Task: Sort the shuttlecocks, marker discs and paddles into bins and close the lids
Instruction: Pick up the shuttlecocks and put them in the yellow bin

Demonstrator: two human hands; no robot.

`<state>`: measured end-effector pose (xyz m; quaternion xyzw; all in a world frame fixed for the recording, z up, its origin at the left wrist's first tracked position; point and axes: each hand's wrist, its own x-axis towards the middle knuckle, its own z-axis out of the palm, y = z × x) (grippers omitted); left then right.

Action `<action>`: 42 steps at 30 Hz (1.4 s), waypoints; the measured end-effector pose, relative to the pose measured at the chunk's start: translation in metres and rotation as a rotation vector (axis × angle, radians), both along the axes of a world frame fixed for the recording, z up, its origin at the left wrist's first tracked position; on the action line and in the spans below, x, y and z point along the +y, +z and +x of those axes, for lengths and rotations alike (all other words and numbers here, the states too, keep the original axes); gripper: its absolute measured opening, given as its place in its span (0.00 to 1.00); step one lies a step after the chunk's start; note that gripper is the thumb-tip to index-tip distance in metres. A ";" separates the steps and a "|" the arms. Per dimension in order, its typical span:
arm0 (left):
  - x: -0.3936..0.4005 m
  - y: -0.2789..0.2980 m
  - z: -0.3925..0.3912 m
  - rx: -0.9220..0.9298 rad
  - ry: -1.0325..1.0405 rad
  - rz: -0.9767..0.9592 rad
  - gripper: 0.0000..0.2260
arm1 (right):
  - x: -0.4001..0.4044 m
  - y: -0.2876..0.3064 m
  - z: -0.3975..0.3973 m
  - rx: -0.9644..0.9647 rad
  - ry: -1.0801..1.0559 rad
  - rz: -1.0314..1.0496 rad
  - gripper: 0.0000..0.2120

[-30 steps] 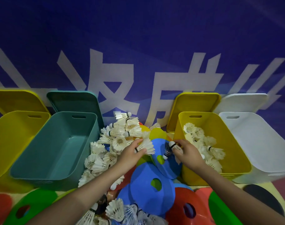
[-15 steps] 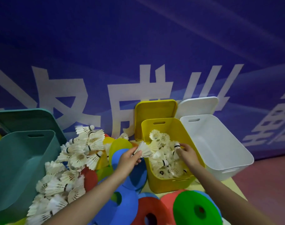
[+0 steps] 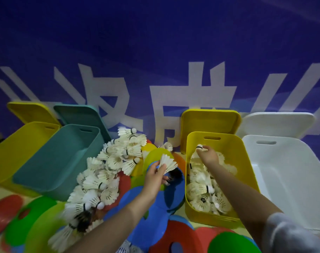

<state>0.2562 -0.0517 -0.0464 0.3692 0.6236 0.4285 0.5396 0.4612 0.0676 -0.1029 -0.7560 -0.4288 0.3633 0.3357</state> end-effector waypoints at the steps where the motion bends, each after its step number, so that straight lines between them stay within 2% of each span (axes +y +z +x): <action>1: 0.001 0.000 -0.001 0.008 0.012 -0.002 0.22 | 0.007 -0.003 -0.002 -0.033 0.025 -0.005 0.22; 6: 0.006 -0.004 0.003 0.026 0.037 0.001 0.22 | 0.013 -0.015 0.000 -0.034 0.158 -0.106 0.26; 8: 0.012 -0.005 0.013 0.033 0.039 0.005 0.21 | 0.008 -0.018 0.007 -0.149 0.291 -0.112 0.25; 10: 0.022 -0.005 0.028 0.044 0.020 0.026 0.20 | 0.001 -0.016 0.018 -0.283 0.390 -0.036 0.24; 12: 0.035 -0.004 0.047 0.063 -0.045 0.082 0.18 | -0.005 -0.005 0.036 -0.320 0.438 0.082 0.22; 15: 0.057 -0.002 0.082 0.116 -0.178 0.162 0.18 | -0.019 0.017 0.075 -0.429 0.352 0.285 0.19; 17: 0.070 -0.004 0.105 0.135 -0.253 0.144 0.19 | -0.030 0.021 0.107 -0.566 0.189 0.374 0.19; 18: 0.076 -0.007 0.116 0.133 -0.279 0.125 0.20 | -0.037 0.019 0.122 -0.574 0.102 0.368 0.18; 20: 0.084 -0.016 0.137 0.138 -0.314 0.079 0.21 | -0.051 0.010 0.141 -0.430 -0.009 0.264 0.18; 22: 0.092 -0.028 0.156 0.167 -0.345 0.032 0.22 | -0.061 -0.002 0.149 -0.185 -0.012 0.152 0.17; 24: 0.100 -0.042 0.170 0.219 -0.371 -0.022 0.21 | -0.064 -0.007 0.153 -0.063 0.015 0.161 0.15; 29: 0.121 -0.064 0.199 0.260 -0.409 -0.095 0.19 | -0.064 -0.016 0.150 -0.006 -0.020 0.224 0.16; 33: 0.134 -0.067 0.218 0.235 -0.477 -0.160 0.25 | -0.064 -0.020 0.151 0.024 -0.036 0.254 0.16; 36: 0.131 -0.066 0.215 0.335 -0.570 -0.119 0.25 | -0.063 -0.024 0.152 0.025 -0.035 0.265 0.16; 42: 0.111 -0.050 0.167 0.382 -0.615 0.020 0.20 | -0.062 -0.018 0.149 -0.031 -0.059 0.221 0.16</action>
